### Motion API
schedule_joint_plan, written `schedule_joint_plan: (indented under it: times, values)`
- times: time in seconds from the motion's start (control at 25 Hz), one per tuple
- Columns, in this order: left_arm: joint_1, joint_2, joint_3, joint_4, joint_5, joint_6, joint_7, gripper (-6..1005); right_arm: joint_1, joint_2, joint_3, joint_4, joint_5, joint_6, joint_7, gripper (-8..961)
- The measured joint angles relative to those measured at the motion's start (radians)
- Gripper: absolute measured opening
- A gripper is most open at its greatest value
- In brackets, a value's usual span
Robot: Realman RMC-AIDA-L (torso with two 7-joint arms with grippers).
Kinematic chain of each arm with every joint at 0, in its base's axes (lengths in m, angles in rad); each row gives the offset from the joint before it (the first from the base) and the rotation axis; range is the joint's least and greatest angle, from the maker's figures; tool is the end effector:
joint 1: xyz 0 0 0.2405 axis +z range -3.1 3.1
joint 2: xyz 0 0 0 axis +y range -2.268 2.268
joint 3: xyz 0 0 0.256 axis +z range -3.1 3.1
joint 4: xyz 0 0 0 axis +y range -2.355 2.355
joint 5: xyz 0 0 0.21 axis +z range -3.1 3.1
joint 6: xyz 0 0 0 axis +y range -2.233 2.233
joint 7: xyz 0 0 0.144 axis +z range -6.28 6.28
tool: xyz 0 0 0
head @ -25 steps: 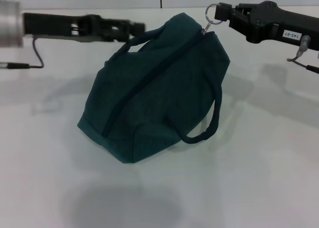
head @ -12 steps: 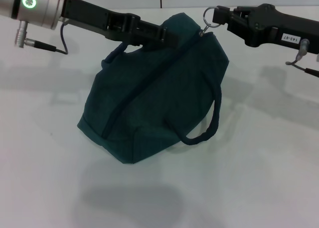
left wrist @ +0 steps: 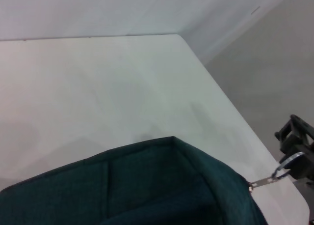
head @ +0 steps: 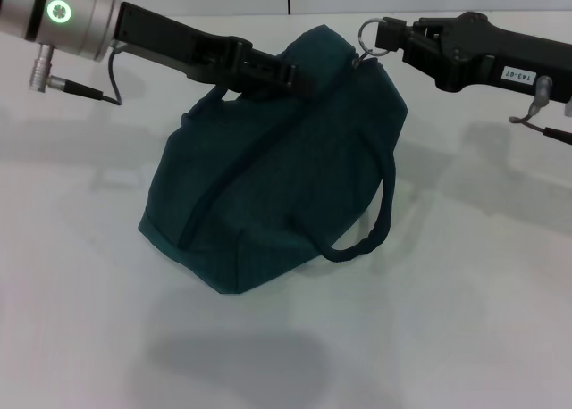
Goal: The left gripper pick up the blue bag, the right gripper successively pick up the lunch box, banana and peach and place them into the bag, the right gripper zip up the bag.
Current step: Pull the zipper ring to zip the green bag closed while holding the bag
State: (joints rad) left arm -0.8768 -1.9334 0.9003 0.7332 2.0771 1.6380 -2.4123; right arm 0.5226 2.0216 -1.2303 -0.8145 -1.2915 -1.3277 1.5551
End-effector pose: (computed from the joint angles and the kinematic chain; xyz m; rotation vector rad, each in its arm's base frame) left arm -0.1497 0.4028 0.0361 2.7470 1.4232 0.3708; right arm 0.1682 0.3710 0.0155 -2.5923 0.5478 1.1097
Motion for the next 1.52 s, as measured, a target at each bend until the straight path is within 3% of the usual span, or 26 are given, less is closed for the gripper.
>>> schedule_joint_plan:
  times: [0.16,0.28,0.72,0.92,1.16,1.52]
  values:
    - [0.002,0.000,-0.001,0.000,0.005,-0.009,-0.002,874,0.000,0.001,0.000,0.002,0.000,-0.009,-0.005,12]
    - [0.004,0.000,-0.003,0.000,0.006,-0.010,-0.003,663,0.000,0.002,0.000,0.009,0.000,-0.015,-0.006,12]
    - [-0.001,-0.009,0.002,0.012,0.005,-0.009,0.006,424,-0.009,0.001,0.002,0.016,0.012,-0.019,-0.006,12]
    - [0.003,-0.019,0.002,0.012,-0.002,0.001,0.011,226,-0.010,0.000,0.007,0.038,0.024,-0.020,-0.007,12]
    - [0.018,-0.027,-0.002,0.010,-0.051,0.023,0.072,56,-0.012,-0.004,0.009,0.067,0.060,-0.040,-0.028,12]
    - [0.059,-0.042,0.002,0.011,-0.145,0.075,0.149,47,-0.027,-0.006,0.070,0.160,0.086,-0.079,-0.033,12]
